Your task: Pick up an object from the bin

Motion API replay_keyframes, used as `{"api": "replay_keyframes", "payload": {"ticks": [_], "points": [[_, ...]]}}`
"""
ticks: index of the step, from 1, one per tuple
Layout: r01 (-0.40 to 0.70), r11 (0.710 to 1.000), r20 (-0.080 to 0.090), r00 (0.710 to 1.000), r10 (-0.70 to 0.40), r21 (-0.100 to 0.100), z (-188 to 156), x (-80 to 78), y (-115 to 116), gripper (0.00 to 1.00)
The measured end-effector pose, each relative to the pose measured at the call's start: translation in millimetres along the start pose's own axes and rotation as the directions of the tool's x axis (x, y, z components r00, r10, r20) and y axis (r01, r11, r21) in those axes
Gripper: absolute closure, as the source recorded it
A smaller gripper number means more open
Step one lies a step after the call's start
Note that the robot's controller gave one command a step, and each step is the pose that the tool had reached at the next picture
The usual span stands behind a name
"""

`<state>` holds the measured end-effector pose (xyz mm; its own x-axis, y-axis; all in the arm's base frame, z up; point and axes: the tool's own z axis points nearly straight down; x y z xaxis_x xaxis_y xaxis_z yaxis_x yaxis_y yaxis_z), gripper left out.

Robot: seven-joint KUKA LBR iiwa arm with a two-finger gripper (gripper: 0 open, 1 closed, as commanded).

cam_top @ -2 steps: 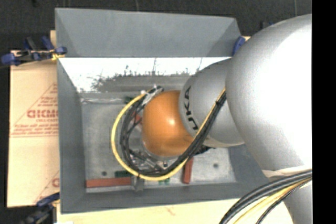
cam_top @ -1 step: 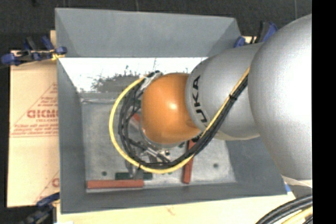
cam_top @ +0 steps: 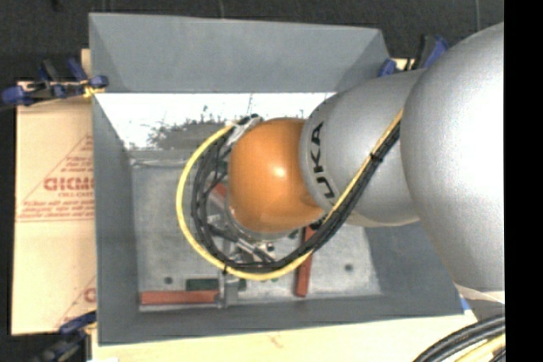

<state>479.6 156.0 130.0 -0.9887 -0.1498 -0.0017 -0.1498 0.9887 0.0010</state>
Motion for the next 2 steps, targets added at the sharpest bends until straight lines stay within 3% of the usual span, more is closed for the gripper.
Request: {"api": "replay_keyframes", "payload": {"ticks": [1,2], "points": [[0.000,1.000,0.000,1.000,0.000,0.000,0,0.0,0,0.00],[-0.112,0.994,-0.001,0.994,0.112,-0.001,57,6.4,-24,1.00]]}}
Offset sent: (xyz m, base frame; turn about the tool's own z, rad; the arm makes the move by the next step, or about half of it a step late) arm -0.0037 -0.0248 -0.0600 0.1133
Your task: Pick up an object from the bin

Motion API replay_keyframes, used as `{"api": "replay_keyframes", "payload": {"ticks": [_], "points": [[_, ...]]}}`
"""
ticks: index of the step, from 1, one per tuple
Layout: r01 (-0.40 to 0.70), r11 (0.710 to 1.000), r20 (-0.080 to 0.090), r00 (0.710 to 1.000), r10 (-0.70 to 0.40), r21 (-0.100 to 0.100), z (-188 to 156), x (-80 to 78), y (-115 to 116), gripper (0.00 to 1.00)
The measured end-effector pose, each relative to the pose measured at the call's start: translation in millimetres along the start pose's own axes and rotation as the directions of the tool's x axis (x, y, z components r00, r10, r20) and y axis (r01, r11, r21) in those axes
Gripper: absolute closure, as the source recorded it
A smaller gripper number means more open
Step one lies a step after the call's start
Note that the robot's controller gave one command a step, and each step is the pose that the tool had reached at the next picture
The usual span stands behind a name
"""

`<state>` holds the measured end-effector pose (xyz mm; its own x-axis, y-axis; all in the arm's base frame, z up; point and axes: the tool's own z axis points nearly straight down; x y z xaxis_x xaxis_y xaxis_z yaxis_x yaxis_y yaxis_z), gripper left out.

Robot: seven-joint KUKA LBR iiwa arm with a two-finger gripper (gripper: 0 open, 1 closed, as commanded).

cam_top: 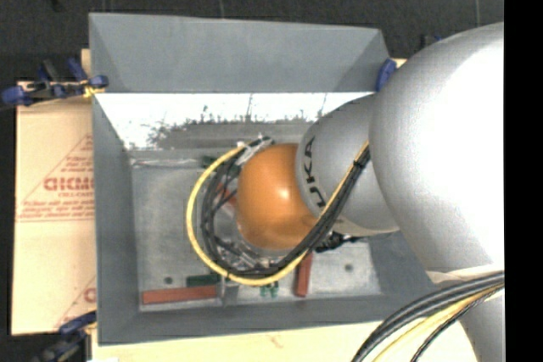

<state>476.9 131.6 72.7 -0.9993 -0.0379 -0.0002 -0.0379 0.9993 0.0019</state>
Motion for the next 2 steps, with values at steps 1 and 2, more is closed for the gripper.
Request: {"api": "replay_keyframes", "payload": {"ticks": [1,2], "points": [[-0.001,1.000,0.000,1.000,0.001,0.000,0,0.0,0,1.00],[-0.022,1.000,-0.004,1.000,0.022,0.002,-56,-14.0,-26,1.00]]}}
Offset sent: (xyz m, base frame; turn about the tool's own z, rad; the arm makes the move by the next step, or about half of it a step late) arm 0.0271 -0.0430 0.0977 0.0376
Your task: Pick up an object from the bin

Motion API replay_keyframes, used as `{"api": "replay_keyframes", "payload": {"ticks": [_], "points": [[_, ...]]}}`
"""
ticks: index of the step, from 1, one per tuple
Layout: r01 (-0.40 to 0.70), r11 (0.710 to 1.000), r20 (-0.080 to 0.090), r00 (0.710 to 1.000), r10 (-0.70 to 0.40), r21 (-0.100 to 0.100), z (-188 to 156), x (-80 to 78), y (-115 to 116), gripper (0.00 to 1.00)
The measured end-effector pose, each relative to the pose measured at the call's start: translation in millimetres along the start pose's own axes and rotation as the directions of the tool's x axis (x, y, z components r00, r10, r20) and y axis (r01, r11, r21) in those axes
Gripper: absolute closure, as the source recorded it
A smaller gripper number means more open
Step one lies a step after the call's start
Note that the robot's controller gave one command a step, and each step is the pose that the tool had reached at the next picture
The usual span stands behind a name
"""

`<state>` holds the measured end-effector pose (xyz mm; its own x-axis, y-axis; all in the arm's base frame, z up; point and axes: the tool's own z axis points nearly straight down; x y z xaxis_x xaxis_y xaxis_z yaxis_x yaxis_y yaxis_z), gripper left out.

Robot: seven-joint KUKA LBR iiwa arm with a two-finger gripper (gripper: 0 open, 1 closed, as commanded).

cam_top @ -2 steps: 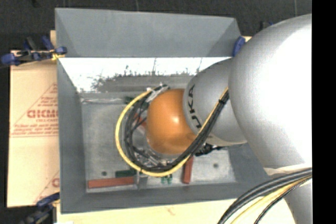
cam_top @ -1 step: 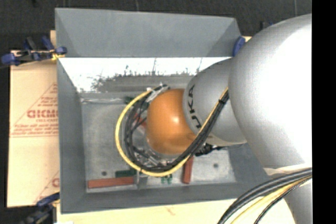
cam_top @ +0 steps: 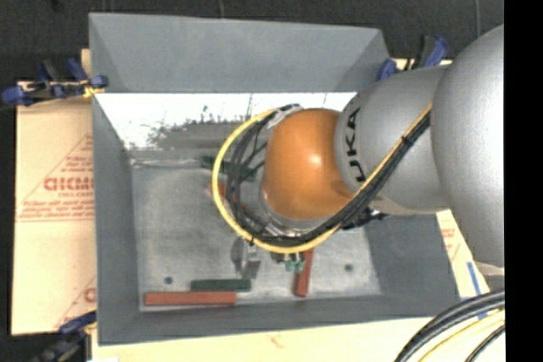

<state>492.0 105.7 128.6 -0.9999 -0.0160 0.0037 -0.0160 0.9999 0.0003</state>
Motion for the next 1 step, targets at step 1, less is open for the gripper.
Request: {"api": "replay_keyframes", "payload": {"ticks": [1], "points": [[-0.007,1.000,0.003,1.000,0.007,0.000,-15.0,-4.1,-6.4,1.00]]}}
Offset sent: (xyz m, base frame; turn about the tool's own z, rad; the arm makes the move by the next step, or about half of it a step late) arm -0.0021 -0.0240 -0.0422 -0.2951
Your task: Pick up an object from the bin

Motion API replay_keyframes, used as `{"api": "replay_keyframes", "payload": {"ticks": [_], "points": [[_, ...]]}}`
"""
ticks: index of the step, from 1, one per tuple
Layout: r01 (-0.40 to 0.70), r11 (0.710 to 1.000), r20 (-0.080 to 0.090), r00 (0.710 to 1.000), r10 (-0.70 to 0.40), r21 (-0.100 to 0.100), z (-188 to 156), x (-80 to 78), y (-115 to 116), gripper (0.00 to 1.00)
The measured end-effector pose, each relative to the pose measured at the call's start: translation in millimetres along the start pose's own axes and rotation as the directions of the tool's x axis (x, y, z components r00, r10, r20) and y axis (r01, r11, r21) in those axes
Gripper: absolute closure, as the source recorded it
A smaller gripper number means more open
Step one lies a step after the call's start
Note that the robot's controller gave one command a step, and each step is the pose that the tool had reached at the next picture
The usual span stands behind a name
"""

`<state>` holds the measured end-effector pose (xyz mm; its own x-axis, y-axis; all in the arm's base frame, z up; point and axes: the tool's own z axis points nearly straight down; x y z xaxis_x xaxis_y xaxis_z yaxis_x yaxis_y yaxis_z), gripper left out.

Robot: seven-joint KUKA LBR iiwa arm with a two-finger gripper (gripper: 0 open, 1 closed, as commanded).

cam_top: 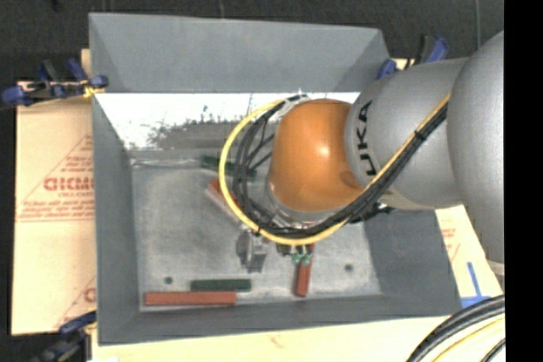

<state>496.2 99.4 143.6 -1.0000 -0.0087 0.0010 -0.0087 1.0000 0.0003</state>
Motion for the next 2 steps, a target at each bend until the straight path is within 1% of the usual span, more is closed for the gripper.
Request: {"api": "replay_keyframes", "payload": {"ticks": [1,2], "points": [[0.296,0.955,-0.002,0.955,-0.296,0.000,59.1,7.1,-19.1,0.00],[0.295,0.955,0.003,0.955,-0.295,0.001,57.1,5.7,-18.2,0.00]]}}
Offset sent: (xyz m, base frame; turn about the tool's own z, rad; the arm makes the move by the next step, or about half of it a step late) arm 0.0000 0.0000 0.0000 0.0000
